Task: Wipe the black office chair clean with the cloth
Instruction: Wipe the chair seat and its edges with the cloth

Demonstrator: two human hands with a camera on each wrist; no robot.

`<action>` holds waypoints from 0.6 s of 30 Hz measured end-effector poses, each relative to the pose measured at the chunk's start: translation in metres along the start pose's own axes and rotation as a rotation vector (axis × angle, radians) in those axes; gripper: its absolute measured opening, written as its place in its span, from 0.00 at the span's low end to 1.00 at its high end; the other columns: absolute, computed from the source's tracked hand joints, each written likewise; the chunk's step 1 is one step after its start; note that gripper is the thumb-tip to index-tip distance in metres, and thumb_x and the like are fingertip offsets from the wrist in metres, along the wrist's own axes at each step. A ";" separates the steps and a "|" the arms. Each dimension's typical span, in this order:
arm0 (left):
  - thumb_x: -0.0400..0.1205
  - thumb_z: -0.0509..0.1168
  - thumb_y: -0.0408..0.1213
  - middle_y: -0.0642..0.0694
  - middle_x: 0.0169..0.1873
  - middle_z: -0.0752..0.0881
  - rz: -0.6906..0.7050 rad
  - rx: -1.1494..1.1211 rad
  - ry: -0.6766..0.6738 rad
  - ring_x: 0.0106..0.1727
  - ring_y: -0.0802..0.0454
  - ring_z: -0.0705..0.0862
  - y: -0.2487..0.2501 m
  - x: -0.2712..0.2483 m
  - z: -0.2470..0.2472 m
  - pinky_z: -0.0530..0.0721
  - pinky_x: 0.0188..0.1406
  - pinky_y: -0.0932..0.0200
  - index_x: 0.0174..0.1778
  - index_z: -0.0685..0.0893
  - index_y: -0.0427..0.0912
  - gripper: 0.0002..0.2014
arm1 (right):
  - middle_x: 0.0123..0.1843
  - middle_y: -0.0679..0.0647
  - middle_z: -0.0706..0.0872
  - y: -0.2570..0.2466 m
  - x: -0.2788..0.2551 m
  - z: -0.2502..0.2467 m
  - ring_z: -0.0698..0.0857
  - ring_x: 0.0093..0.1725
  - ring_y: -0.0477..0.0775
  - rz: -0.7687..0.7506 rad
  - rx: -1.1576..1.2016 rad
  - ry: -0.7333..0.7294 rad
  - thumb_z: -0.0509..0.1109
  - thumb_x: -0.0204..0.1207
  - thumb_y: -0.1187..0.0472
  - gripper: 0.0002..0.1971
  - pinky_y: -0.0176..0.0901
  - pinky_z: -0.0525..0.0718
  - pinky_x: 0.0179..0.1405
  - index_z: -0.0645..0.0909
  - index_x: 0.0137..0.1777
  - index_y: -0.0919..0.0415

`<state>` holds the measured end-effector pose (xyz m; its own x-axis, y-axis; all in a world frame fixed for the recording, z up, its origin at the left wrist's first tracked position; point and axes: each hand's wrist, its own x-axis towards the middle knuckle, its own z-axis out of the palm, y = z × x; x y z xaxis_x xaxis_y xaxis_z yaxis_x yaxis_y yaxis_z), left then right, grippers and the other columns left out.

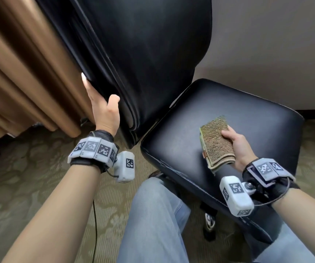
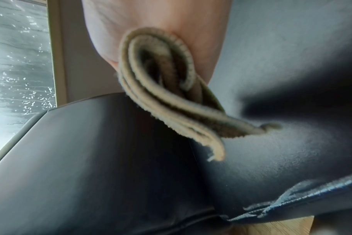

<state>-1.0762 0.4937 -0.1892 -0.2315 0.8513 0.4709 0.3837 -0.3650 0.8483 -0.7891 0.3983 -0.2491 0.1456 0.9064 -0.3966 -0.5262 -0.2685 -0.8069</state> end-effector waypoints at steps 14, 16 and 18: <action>0.77 0.55 0.22 0.34 0.80 0.56 -0.100 -0.045 -0.096 0.81 0.44 0.57 -0.059 -0.003 0.009 0.56 0.80 0.62 0.81 0.44 0.30 0.38 | 0.55 0.54 0.85 0.053 0.055 0.059 0.85 0.40 0.51 -0.054 -0.311 -0.041 0.59 0.78 0.72 0.29 0.45 0.85 0.40 0.66 0.76 0.47; 0.78 0.54 0.21 0.35 0.80 0.56 -0.166 -0.049 -0.107 0.80 0.48 0.56 -0.071 -0.017 0.012 0.55 0.76 0.73 0.81 0.47 0.29 0.35 | 0.60 0.52 0.84 0.059 0.060 0.062 0.85 0.45 0.49 -0.065 -0.367 -0.083 0.61 0.78 0.72 0.31 0.41 0.83 0.45 0.65 0.78 0.46; 0.76 0.56 0.30 0.40 0.80 0.61 -0.209 -0.042 -0.148 0.80 0.50 0.60 -0.087 -0.026 0.012 0.57 0.80 0.57 0.82 0.49 0.36 0.37 | 0.66 0.47 0.80 0.057 0.064 0.064 0.82 0.55 0.44 -0.150 -0.465 -0.141 0.61 0.77 0.73 0.32 0.28 0.80 0.49 0.64 0.78 0.47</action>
<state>-1.0931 0.5077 -0.2781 -0.1677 0.9546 0.2462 0.3026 -0.1878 0.9344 -0.8632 0.4616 -0.2924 0.0593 0.9726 -0.2246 -0.0750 -0.2201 -0.9726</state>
